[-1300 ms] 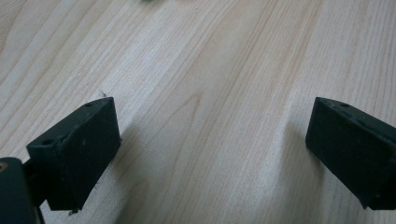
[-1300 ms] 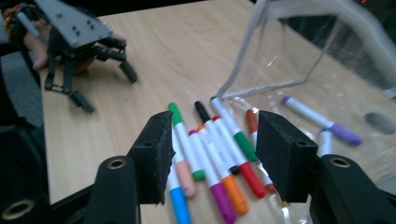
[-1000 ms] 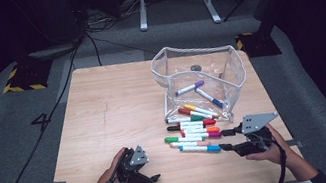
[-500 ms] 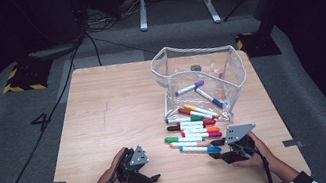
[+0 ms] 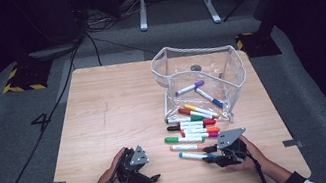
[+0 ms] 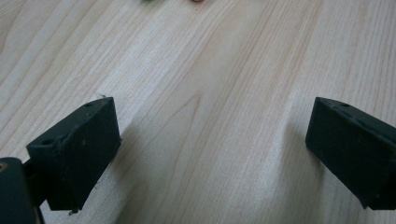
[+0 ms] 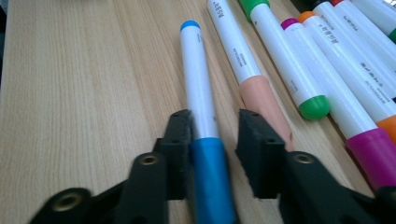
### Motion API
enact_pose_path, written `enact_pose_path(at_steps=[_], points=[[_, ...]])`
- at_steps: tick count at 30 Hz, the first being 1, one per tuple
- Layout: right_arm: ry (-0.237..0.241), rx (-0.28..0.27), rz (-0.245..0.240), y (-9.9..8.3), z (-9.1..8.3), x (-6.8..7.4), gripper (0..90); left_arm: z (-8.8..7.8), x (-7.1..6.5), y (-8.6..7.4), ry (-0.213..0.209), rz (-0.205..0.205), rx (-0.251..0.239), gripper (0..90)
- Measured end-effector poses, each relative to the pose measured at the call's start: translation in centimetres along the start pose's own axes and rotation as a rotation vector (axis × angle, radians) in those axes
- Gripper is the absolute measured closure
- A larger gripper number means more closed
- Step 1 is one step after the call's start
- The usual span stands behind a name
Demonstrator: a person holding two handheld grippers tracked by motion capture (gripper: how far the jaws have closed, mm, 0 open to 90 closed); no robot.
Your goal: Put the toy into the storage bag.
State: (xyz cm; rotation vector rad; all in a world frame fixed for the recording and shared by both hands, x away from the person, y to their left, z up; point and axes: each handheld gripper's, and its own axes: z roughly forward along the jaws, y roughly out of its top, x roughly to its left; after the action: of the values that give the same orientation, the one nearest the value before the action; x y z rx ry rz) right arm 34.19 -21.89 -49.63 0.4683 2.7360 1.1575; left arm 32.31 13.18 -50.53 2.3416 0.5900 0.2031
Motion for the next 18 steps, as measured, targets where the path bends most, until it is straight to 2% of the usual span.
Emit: enact_pose_path(at_steps=[1, 7, 10, 11, 12, 13, 14, 18], points=[[-0.002, -0.006, 0.004, -0.1, 0.0, -0.1, 73.1, 0.1, -0.1, 0.1, -0.002, 0.001, 0.001, 3.4], [-0.007, 0.015, -0.018, -0.2, -0.5, -0.2, 74.4, 0.5, -0.8, 0.6, -0.002, 0.001, 0.002, 3.5], [-0.004, 0.021, -0.020, -0.4, -0.8, -0.4, 74.5, 1.2, -1.9, 1.3, -0.031, 0.030, 0.002, 3.8], [-0.004, 0.021, -0.020, -0.4, -0.8, -0.4, 74.5, 1.2, -1.9, 1.3, -0.031, 0.030, 0.002, 4.2], [-0.010, 0.028, -0.016, -0.7, -1.1, -0.5, 74.5, 1.5, -2.5, 1.7, -0.046, 0.053, 0.009, 4.2], [-0.013, 0.029, -0.016, -0.7, -1.2, -0.5, 74.5, 1.5, -2.5, 1.7, -0.046, 0.053, 0.009, 4.2], [-0.011, 0.025, -0.013, -0.8, -1.4, -0.6, 74.5, 1.9, -3.1, 2.1, -0.061, 0.070, 0.011, 4.2], [-0.010, 0.010, -0.016, -0.8, -1.9, -0.7, 74.6, 2.6, -4.0, 2.9, -0.088, 0.101, 0.007, 4.1]])
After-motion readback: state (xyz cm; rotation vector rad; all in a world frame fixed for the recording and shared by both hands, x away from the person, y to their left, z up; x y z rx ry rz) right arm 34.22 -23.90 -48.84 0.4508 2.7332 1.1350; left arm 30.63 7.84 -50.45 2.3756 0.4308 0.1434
